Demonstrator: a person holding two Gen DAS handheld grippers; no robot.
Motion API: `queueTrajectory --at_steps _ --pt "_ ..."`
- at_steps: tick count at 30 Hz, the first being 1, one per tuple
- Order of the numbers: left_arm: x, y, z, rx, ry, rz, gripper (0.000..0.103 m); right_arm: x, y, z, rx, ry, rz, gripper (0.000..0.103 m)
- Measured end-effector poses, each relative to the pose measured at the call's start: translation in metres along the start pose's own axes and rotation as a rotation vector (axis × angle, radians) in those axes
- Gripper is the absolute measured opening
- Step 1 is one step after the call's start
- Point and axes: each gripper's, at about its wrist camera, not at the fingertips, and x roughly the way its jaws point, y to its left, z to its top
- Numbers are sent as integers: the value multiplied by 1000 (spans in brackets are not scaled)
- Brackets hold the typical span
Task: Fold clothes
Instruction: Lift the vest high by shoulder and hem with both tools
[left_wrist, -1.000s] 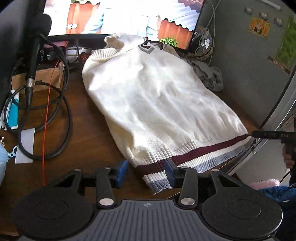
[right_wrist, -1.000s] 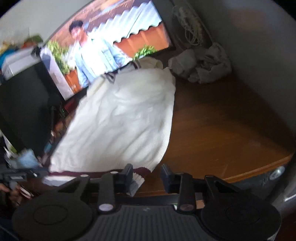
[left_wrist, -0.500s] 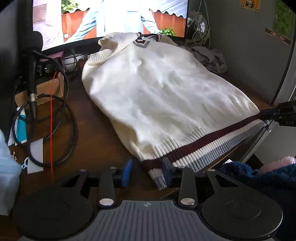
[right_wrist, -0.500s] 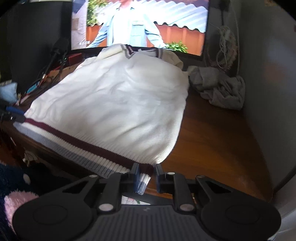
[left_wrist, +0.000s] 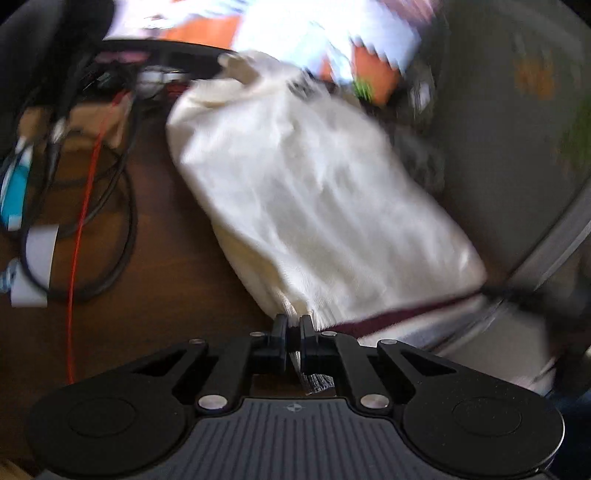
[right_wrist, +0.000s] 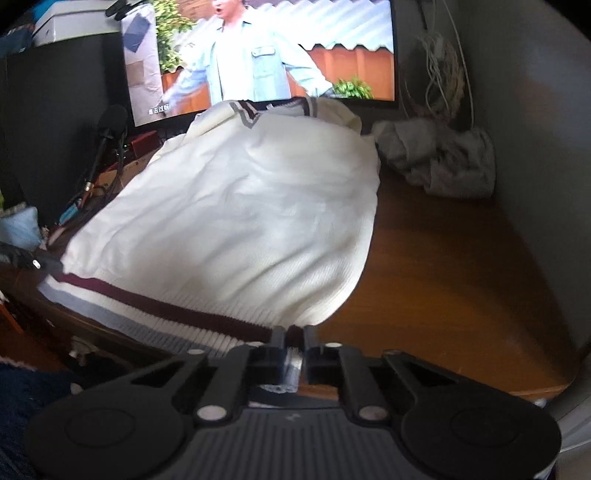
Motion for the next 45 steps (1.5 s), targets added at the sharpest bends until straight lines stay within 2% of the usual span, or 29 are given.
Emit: queueTrajectory --at_steps 3,5,10,12,13,16,18,21,22,25,27,28,29,32,35,37,39,41,43,45 --pt "-22 22 -11 -206 -70 -148 6 -2 -4 2 -1 -1 -16 7" --pt "-29 32 -24 -308 -83 -218 5 -3 -10 3 9 10 -19 7" --pt "-24 39 -48 -387 -75 -229 5 -8 -13 12 -36 9 -39 10" --pt "-22 40 -53 -412 -88 -249 5 -19 -16 27 -57 -41 -101 12" --pt "-22 40 -54 -415 -96 -263 4 -24 -18 35 -68 -66 -131 16" --pt "-23 39 -57 -419 -113 -310 3 -28 -9 72 -95 -145 -90 17" --pt "-25 37 -59 -410 -124 -331 3 -15 15 97 -151 -159 45 17" --pt "-26 34 -61 -386 -135 -328 3 24 63 134 -240 -139 270 27" --pt "-27 32 -61 -372 -141 -301 3 40 80 144 -270 -129 312 33" --pt "-31 25 -63 -299 -167 -212 4 91 136 175 -352 -103 409 38" --pt "-34 14 -59 -220 -191 -148 12 129 167 201 -348 -66 446 38" --pt "-34 10 -57 -188 -190 -127 29 148 182 214 -345 -48 464 39" --pt "-33 5 -56 -157 -188 -107 39 170 192 227 -318 -10 443 39" --pt "-30 -1 -57 -115 -157 -89 38 230 211 260 -220 105 369 38" --pt "-26 5 -62 -152 -131 -114 38 280 210 275 -63 236 324 38" --pt "-24 11 -66 -186 -125 -133 36 305 209 279 10 302 302 34" --pt "-23 18 -66 -224 -129 -155 36 311 215 283 23 316 299 32" --pt "-21 22 -65 -254 -130 -172 36 312 226 284 -33 322 250 29" --pt "-18 22 -63 -256 -125 -175 30 311 232 280 -98 307 209 3" --pt "-15 22 -62 -257 -120 -178 28 309 228 278 -77 287 223 3"
